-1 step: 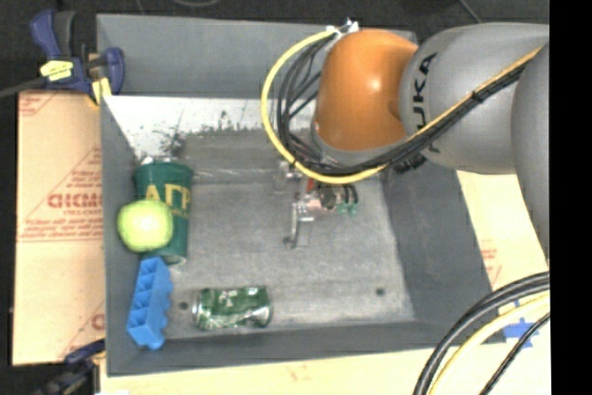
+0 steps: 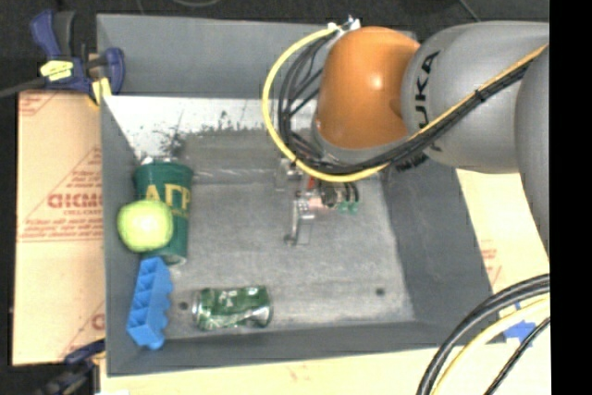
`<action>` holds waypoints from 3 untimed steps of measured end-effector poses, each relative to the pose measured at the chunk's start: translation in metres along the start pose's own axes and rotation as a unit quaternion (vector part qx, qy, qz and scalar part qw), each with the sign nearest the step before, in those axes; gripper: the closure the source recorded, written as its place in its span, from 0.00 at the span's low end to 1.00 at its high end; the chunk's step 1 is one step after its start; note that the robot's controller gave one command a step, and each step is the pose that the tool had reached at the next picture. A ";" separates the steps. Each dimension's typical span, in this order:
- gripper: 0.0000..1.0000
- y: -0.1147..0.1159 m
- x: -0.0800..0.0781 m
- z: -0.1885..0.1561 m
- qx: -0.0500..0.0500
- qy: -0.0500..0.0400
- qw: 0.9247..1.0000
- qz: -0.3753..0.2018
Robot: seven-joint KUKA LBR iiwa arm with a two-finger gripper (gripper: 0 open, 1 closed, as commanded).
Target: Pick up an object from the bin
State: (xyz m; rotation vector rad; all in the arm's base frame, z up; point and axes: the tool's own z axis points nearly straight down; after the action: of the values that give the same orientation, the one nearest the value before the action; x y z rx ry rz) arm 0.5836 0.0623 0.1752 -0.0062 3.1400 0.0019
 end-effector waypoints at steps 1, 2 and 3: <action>0.00 -0.005 0.012 0.015 0.000 -0.005 0.999 -0.035; 0.00 0.010 0.044 0.066 0.001 -0.002 0.995 -0.099; 0.00 0.035 0.056 0.085 0.000 0.002 0.998 -0.067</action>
Offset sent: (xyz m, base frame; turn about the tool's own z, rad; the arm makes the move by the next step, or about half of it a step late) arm -0.0690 0.0347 -0.1052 -0.1293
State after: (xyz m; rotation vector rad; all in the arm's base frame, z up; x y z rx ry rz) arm 0.5275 0.0969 0.0898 -0.2174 3.1358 0.0014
